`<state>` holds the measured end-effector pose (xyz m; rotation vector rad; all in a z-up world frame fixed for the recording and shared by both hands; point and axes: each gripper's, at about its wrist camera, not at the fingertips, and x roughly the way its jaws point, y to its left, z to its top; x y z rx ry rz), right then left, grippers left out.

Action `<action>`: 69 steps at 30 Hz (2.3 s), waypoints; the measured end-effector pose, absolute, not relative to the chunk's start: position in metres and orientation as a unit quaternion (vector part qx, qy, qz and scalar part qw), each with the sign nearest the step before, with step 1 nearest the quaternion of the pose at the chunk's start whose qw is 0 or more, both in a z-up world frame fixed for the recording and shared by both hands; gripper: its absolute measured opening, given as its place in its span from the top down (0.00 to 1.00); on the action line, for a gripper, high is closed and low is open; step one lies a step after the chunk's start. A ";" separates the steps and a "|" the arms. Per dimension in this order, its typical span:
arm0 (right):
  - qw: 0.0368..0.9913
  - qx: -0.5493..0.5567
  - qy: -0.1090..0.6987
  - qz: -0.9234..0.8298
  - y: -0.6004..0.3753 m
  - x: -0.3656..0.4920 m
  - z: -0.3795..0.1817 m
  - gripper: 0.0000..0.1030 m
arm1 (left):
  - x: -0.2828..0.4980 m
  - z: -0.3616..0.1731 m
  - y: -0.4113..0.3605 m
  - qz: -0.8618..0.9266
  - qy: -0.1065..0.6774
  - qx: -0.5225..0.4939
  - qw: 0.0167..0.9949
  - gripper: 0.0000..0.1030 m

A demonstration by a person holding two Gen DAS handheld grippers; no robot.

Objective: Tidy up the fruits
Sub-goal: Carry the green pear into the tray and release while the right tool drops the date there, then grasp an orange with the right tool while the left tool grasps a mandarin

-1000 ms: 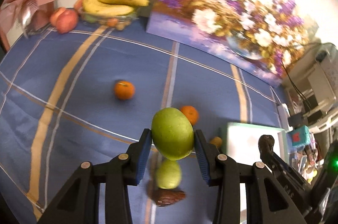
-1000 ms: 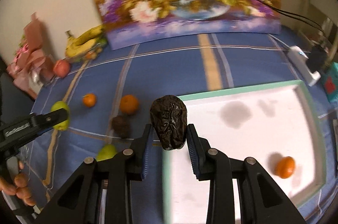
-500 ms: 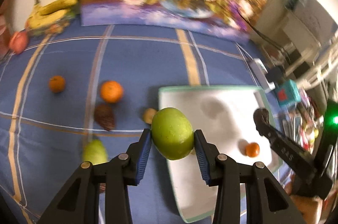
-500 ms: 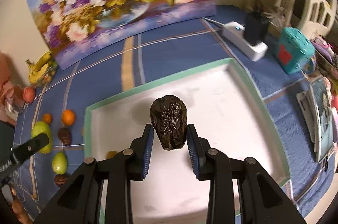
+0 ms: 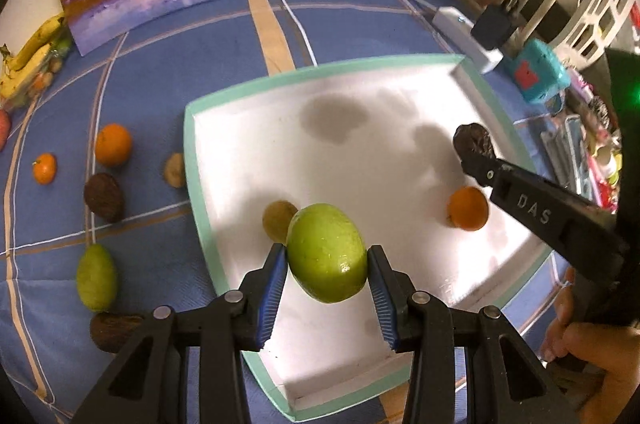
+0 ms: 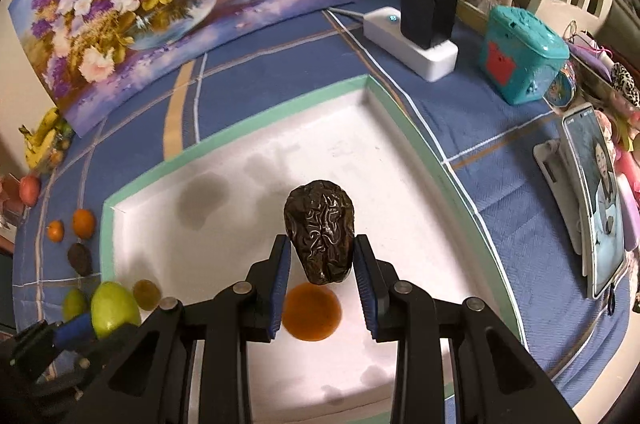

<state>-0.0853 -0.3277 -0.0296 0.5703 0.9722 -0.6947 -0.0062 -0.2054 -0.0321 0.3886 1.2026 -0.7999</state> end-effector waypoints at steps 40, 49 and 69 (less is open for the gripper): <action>0.826 0.185 0.461 -0.268 -0.295 -0.028 0.008 0.62 | 0.089 0.005 -0.146 -0.230 0.517 0.098 0.819 0.35; 0.828 0.169 0.465 -0.262 -0.289 -0.001 0.007 0.26 | 0.141 0.008 -0.098 -0.136 0.498 0.061 0.855 0.00; 0.874 0.169 0.407 -0.207 -0.258 0.047 0.014 0.10 | 0.191 0.018 -0.049 -0.124 0.464 0.010 0.877 0.00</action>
